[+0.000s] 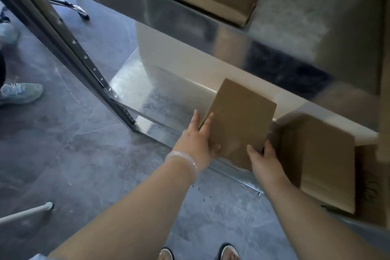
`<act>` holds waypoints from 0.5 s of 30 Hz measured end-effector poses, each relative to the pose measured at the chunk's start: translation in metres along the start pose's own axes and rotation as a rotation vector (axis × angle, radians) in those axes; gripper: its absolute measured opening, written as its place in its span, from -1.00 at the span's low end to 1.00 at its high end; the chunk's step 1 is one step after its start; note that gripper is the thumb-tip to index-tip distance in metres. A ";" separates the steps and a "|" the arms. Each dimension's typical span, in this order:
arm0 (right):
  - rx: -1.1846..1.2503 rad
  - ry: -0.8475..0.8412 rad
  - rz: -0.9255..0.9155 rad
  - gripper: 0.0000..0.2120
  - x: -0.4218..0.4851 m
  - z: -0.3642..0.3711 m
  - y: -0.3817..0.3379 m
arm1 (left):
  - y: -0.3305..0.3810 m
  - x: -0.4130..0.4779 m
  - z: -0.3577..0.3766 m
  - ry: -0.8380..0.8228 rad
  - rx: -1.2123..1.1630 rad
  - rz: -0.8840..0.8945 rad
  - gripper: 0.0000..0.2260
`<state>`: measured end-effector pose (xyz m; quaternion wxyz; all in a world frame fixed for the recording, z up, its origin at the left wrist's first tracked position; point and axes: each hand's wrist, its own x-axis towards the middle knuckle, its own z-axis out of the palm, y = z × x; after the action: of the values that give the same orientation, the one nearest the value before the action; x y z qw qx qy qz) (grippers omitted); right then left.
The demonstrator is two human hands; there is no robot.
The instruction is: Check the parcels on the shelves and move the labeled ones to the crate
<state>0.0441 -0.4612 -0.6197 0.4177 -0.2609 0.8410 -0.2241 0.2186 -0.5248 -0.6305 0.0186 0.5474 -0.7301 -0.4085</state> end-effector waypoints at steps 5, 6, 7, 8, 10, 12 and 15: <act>0.085 0.022 -0.019 -0.70 -0.010 0.003 0.004 | -0.013 -0.017 0.018 0.100 -0.136 -0.080 -0.30; 0.089 0.027 -0.047 -0.74 -0.015 0.004 0.006 | -0.014 -0.020 0.019 0.119 -0.138 -0.097 -0.28; 0.087 0.033 -0.082 -0.78 -0.022 0.006 0.006 | -0.013 -0.024 0.021 0.132 -0.130 -0.112 -0.27; 0.073 0.047 -0.119 -0.80 -0.027 0.008 0.006 | -0.011 -0.027 0.022 0.140 -0.124 -0.125 -0.25; 0.046 0.063 -0.188 -0.70 -0.036 0.012 0.007 | -0.006 -0.031 0.021 0.131 -0.151 -0.163 -0.19; 0.027 0.056 -0.213 -0.54 -0.045 0.015 0.002 | -0.003 -0.032 0.018 0.112 -0.218 -0.224 -0.11; 0.016 0.041 -0.294 -0.51 -0.056 0.015 -0.006 | 0.000 -0.032 0.009 0.095 -0.327 -0.319 0.00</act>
<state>0.0868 -0.4334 -0.5913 0.3653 -0.3733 0.8001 -0.2949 0.2271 -0.4935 -0.6233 0.0765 0.6643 -0.5566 -0.4930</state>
